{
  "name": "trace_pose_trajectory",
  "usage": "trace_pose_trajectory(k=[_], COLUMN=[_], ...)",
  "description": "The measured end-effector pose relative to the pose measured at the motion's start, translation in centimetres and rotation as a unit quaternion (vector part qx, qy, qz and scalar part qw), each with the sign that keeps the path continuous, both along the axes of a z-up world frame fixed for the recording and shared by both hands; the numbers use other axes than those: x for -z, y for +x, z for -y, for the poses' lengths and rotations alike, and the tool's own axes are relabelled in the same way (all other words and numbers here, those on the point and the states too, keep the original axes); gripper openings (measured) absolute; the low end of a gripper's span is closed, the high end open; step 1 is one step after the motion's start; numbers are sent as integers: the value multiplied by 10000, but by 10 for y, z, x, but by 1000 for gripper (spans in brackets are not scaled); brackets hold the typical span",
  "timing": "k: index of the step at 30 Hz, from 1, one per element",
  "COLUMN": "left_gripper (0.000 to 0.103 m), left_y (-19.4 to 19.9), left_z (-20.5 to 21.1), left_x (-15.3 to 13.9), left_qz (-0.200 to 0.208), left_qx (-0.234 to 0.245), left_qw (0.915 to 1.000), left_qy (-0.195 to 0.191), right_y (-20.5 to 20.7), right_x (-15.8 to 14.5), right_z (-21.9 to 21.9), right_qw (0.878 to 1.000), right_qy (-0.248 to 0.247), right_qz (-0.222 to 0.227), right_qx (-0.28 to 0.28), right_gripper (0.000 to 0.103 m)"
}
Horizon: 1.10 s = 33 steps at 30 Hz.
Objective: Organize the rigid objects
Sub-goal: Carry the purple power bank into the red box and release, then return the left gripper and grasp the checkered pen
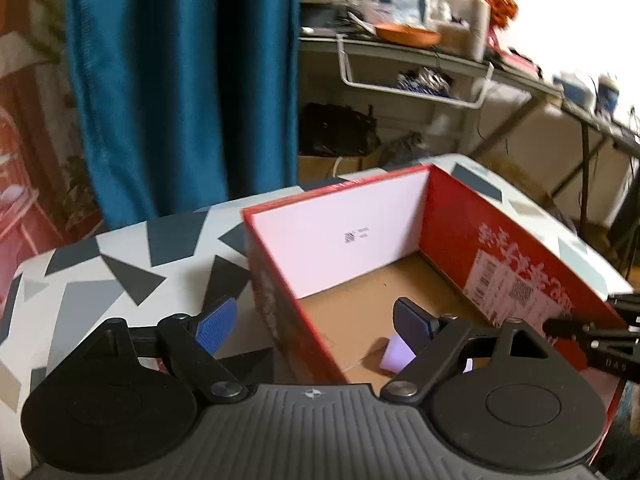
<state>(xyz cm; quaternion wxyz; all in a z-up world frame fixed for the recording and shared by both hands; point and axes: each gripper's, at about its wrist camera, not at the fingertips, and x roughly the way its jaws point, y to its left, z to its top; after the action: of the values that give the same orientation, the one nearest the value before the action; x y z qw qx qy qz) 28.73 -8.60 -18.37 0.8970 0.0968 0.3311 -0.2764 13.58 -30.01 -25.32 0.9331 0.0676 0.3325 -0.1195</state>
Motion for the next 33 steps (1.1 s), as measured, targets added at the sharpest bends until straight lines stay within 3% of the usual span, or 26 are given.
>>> trace_pose_trajectory(k=[10,22,28,33], left_gripper=[73,46,40,38], left_y=[-6,-34,-51,-60], left_z=[-68,-119,-132,-124], left_x=[1,59,78,82], left_qz=[-226,-994,-1202,-1108], left_qx=[-968,-1943,-2122,-1999], left_qw=[9945,9753,9686,9726], left_qy=[-342,-345,-477,-422], right_y=[0,0,0,-1], right_x=[0,0,0,0], right_z=[0,0,0,0], right_qw=[10000,10000,10000,10000], right_qy=[1,0,2,1], right_qz=[5,7,6,6], right_qx=[0,-1,0,-2], right_gripper=[18,18,18,18])
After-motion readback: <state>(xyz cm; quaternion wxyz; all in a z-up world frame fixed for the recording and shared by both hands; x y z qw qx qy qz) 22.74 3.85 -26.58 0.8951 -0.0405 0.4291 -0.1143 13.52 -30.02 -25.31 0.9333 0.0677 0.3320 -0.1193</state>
